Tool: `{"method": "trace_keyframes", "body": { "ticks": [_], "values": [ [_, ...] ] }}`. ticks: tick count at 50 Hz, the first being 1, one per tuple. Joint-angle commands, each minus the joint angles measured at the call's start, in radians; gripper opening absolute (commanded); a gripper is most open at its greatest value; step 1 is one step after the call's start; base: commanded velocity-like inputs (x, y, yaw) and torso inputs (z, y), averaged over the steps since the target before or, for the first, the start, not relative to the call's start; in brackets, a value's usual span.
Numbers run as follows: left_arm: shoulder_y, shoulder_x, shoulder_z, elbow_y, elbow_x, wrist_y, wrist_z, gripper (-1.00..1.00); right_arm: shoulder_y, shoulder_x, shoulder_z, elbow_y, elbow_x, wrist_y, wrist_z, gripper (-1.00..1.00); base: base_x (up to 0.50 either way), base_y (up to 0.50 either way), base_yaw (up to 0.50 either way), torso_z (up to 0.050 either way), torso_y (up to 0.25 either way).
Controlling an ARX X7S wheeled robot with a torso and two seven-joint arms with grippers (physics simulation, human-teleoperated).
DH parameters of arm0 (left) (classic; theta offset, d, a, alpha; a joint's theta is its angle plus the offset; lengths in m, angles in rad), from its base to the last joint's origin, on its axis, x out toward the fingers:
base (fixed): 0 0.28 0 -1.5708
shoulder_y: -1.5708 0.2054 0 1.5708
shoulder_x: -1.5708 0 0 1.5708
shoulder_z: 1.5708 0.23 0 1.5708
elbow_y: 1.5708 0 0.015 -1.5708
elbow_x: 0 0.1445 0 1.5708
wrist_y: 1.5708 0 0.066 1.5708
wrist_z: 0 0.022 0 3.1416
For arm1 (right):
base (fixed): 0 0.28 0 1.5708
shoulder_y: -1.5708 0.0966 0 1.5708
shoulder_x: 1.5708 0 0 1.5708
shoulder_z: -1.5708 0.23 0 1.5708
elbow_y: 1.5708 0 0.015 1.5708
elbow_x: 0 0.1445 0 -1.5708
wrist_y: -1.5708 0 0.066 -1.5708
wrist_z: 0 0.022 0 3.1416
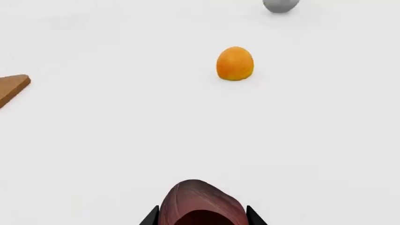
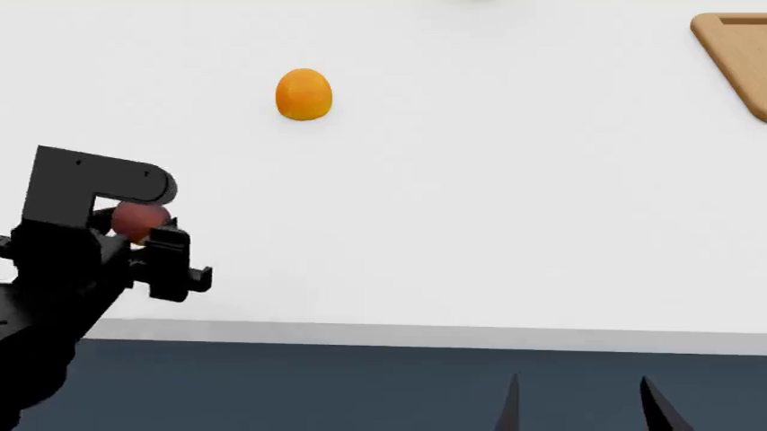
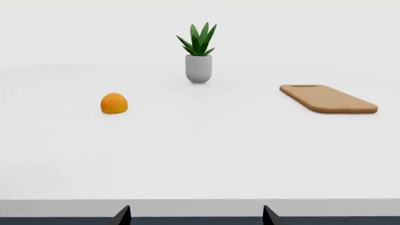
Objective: Place the date and the orange on separate cutting boards.
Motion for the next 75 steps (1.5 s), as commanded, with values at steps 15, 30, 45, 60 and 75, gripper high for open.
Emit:
{"method": "trace_keyframes", "body": {
  "ticks": [15, 30, 45, 60, 75],
  "values": [
    [0.493, -0.228, -0.593, 0.718, -0.304, -0.099, -0.126, -1.00, 0.035, 0.076, 0.232, -0.141, 0.132, 0.132, 0.050, 1.00, 0.03, 0.00, 0.00, 0.000, 0.000],
    [0.483, -0.258, -0.662, 0.769, -0.364, -0.139, -0.146, -1.00, 0.030, 0.276, 0.191, -0.189, 0.295, 0.095, 0.240, 1.00, 0.49, 0.00, 0.00, 0.000, 0.000],
    [0.498, -0.274, -0.666, 0.765, -0.364, -0.135, -0.142, -1.00, 0.014, 0.374, 0.126, -0.173, 0.372, -0.011, 0.342, 1.00, 0.50, 0.02, 0.00, 0.000, 0.001],
    [0.510, -0.287, -0.677, 0.761, -0.369, -0.130, -0.140, -1.00, 0.013, 0.399, 0.117, -0.173, 0.404, -0.040, 0.369, 1.00, 0.50, 0.16, 0.00, 0.000, 0.001],
    [0.518, -0.285, -0.656, 0.758, -0.361, -0.119, -0.140, -1.00, -0.008, 0.433, 0.117, -0.175, 0.413, -0.079, 0.400, 1.00, 0.50, 0.27, 0.00, 0.000, 0.001]
  ]
}}
